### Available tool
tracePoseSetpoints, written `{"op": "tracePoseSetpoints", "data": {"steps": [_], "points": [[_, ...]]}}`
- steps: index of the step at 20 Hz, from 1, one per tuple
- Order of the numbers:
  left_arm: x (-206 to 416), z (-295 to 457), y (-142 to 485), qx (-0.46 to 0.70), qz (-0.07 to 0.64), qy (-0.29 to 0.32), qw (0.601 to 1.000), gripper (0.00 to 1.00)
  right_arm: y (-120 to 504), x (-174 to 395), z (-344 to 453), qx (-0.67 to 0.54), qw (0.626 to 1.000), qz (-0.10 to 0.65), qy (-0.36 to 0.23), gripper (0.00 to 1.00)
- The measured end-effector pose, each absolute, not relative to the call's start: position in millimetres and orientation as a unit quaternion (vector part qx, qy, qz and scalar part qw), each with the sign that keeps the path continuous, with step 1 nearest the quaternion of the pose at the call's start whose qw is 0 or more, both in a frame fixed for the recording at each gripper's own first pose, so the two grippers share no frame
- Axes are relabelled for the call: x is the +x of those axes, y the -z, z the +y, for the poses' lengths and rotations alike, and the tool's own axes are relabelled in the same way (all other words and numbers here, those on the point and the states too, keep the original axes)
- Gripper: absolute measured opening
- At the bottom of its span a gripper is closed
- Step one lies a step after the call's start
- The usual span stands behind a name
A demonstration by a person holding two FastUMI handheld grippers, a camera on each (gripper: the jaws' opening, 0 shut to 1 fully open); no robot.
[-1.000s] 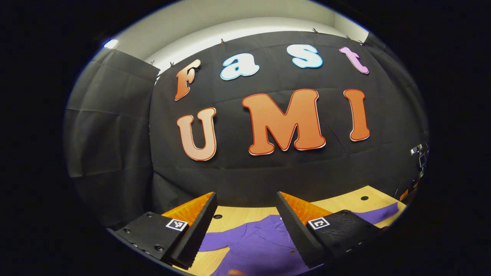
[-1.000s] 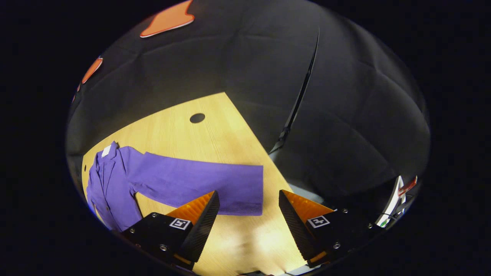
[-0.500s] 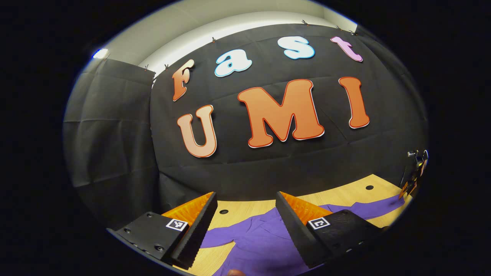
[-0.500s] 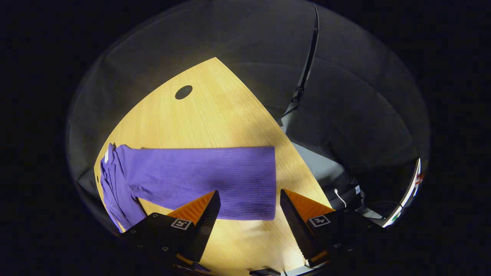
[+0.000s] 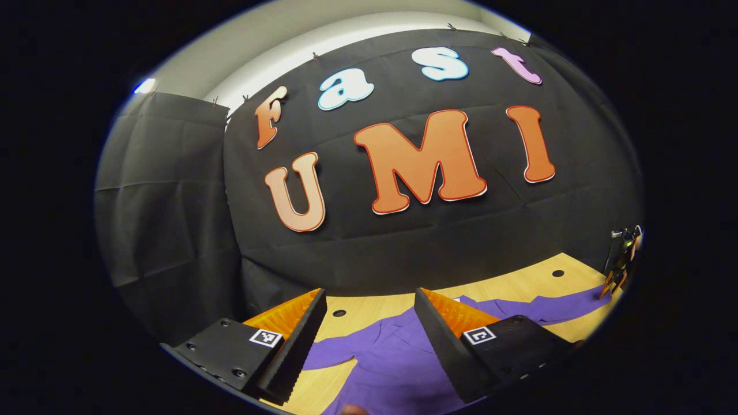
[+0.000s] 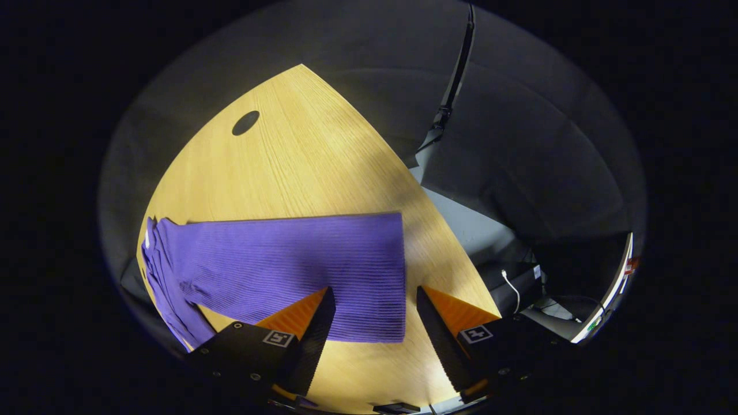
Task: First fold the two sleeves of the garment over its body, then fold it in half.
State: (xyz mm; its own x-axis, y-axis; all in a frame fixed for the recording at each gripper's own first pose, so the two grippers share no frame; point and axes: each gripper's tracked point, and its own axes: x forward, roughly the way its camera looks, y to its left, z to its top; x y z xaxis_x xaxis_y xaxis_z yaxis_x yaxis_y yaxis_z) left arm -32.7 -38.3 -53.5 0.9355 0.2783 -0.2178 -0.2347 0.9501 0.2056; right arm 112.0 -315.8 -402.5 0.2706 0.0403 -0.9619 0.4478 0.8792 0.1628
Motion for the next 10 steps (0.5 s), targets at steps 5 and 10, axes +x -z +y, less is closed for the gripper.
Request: {"op": "tracePoseSetpoints", "data": {"steps": [5, 10], "points": [[-35.6, -32.2, 55.4, 0.085, 0.125, -0.136, 0.979, 0.98, 402.8, 110.8, -309.1, 0.181, 0.769, 0.596, 0.142, 0.72], [-37.4, -29.3, 58.5, 0.075, 0.121, -0.131, 0.981, 1.0, 399.4, 116.7, -302.4, 0.194, 0.777, 0.579, 0.152, 0.2]]}}
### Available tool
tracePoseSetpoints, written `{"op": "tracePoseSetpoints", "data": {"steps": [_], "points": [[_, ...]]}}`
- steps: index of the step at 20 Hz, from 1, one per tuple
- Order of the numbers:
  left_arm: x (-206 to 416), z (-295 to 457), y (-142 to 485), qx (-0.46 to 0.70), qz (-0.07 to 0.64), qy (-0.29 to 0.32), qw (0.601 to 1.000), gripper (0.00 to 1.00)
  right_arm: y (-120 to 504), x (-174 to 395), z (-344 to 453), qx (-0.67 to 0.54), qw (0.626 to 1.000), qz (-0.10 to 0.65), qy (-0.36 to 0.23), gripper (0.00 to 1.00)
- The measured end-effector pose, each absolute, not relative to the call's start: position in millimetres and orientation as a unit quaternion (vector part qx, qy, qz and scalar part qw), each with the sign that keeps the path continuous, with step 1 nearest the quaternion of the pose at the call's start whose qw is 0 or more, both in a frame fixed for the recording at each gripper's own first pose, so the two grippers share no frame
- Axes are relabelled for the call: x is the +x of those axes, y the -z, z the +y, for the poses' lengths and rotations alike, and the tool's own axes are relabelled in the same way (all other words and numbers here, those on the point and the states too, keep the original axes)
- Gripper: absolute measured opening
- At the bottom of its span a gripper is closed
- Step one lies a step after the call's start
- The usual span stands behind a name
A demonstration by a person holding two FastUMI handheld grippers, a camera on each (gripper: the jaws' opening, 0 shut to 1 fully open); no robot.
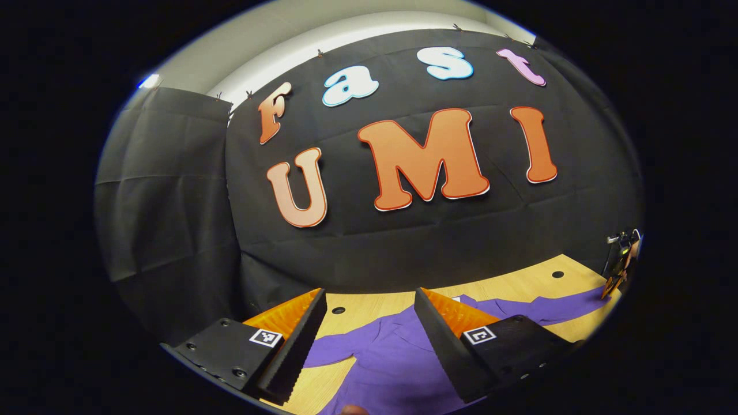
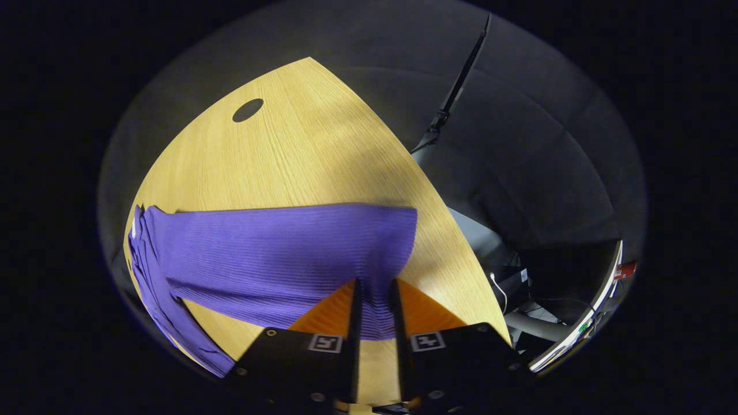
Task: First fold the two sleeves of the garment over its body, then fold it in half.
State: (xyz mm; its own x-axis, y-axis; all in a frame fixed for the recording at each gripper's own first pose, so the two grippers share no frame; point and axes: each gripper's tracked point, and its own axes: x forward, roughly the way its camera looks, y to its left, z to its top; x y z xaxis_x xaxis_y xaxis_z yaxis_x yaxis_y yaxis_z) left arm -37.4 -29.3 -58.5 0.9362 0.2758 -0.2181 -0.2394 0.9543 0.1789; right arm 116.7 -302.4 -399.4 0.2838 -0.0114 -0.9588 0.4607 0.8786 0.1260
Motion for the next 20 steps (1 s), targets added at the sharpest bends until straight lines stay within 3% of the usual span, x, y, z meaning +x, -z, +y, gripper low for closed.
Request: {"op": "tracePoseSetpoints", "data": {"steps": [1, 3, 20], "points": [[-37.9, -27.9, 57.6, 0.076, 0.119, -0.13, 0.981, 1.0, 401.3, 117.2, -300.3, 0.204, 0.773, 0.578, 0.162, 0.09], [-39.7, -22.9, 54.3, 0.082, 0.115, -0.128, 0.982, 0.98, 396.2, 115.7, -291.8, 0.213, 0.769, 0.582, 0.155, 0.04], [-42.2, 41.8, 54.2, 0.048, 0.091, -0.11, 0.989, 0.98, 208.2, 141.6, -196.0, 0.181, 0.863, 0.464, 0.079, 0.02]]}}
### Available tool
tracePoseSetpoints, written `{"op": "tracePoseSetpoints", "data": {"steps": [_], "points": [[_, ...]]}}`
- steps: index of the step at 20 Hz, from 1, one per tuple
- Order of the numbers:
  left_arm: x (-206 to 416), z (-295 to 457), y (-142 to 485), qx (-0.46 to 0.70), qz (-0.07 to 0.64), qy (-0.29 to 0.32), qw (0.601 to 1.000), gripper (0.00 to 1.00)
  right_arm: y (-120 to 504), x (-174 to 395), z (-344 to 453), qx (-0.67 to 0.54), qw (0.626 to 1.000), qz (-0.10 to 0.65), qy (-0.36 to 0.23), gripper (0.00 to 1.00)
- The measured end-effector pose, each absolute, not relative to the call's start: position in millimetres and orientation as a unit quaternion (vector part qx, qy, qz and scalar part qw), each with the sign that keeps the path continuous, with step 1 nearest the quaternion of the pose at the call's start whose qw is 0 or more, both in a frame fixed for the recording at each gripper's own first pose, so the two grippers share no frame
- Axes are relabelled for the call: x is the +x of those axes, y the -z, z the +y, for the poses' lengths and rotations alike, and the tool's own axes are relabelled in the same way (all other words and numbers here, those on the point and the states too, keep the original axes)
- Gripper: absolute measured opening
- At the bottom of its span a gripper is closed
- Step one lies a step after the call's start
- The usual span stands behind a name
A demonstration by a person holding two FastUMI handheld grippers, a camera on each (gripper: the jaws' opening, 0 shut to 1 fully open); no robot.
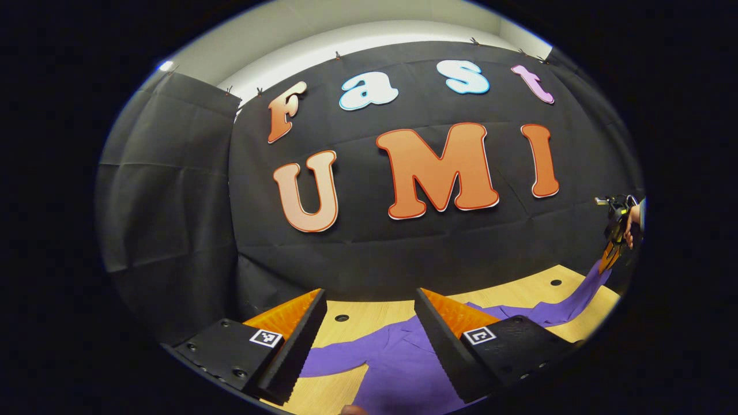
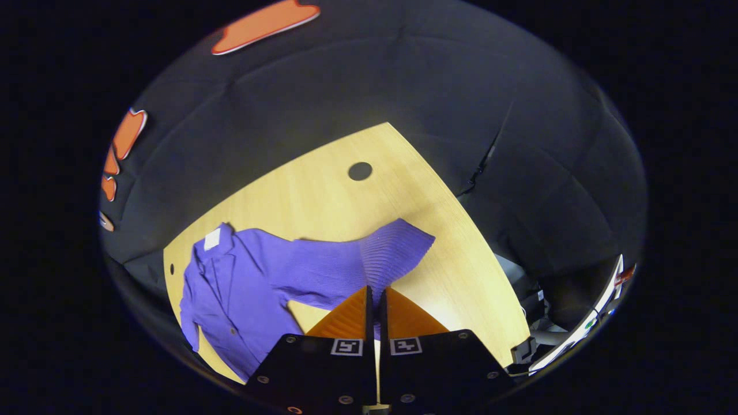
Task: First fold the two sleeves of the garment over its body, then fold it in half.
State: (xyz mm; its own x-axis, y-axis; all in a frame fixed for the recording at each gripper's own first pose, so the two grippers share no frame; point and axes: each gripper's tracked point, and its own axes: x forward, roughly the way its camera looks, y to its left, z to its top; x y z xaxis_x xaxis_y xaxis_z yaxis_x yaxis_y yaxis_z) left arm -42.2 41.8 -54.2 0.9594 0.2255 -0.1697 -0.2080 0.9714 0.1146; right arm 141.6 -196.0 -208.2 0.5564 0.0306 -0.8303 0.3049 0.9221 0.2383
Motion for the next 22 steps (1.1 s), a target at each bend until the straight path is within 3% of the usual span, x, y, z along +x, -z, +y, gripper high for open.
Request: {"op": "tracePoseSetpoints", "data": {"steps": [10, 22], "points": [[-46.1, 88.8, 76.2, 0.044, 0.108, -0.1, 0.988, 0.98, 108.8, 143.2, -89.2, 0.115, 0.906, 0.408, -0.004, 0.03], [-56.0, 228.8, 119.6, 0.049, 0.163, -0.184, 0.968, 0.98, 81.0, 164.1, 93.8, 0.063, 0.909, 0.397, -0.113, 0.02]]}}
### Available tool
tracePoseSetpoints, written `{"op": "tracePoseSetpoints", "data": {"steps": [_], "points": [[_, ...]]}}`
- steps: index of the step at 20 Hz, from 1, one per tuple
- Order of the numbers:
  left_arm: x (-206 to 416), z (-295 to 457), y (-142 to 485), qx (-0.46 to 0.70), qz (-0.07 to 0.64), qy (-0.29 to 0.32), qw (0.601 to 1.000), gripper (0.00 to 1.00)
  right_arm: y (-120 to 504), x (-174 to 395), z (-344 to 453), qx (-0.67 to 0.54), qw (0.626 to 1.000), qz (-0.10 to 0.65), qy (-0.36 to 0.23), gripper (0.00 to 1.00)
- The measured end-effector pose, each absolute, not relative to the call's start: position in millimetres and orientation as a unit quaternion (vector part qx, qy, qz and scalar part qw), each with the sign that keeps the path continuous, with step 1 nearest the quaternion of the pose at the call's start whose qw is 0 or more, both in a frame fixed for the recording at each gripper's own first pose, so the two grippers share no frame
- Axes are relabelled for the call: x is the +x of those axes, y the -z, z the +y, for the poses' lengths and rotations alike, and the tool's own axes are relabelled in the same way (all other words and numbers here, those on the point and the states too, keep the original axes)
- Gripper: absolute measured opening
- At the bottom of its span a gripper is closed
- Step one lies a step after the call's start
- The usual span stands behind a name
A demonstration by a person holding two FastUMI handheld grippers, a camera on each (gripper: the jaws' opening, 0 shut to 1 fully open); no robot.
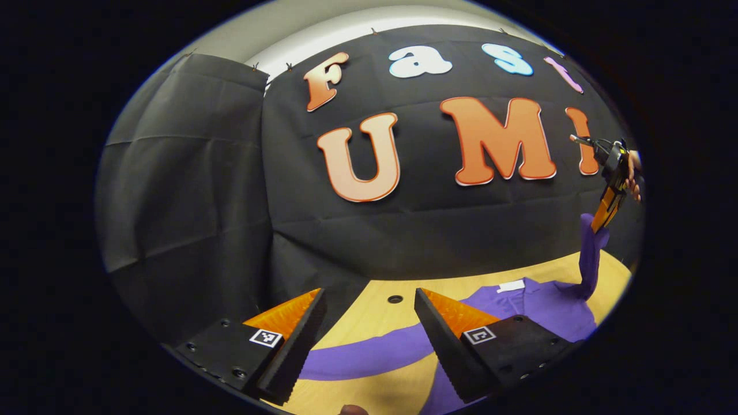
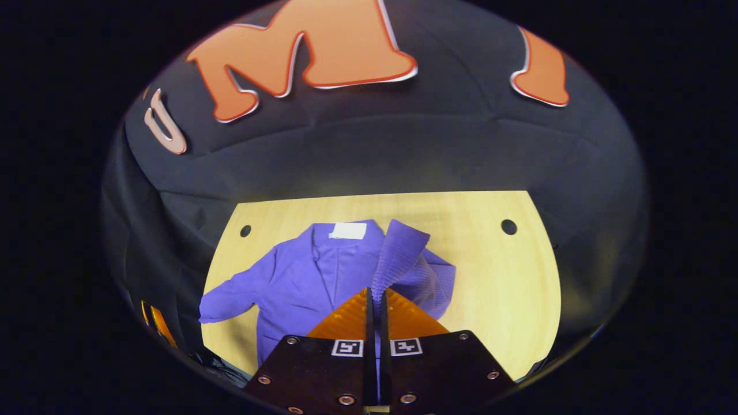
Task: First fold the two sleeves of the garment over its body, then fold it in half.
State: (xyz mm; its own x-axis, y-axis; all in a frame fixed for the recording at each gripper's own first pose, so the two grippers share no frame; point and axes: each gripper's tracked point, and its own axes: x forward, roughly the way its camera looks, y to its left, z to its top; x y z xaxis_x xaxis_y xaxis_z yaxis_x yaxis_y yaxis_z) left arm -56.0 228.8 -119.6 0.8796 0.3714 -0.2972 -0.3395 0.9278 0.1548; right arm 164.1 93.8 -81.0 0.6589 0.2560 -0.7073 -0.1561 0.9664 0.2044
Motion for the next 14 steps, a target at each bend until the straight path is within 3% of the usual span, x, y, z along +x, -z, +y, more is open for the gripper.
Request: {"op": "tracePoseSetpoints", "data": {"steps": [7, 11, 14], "points": [[-59.2, 285.6, 148.5, 0.05, 0.201, -0.209, 0.956, 0.98, 81.5, 163.9, 169.2, 0.087, 0.901, 0.396, -0.153, 0.05], [-56.8, 300.5, 175.7, 0.031, 0.234, -0.204, 0.95, 0.98, 67.9, 162.0, 191.4, 0.119, 0.903, 0.376, -0.172, 0.25], [-55.7, 309.6, 199.6, 0.011, 0.27, -0.197, 0.942, 0.98, 48.5, 162.6, 184.3, 0.122, 0.917, 0.337, -0.174, 0.31]]}}
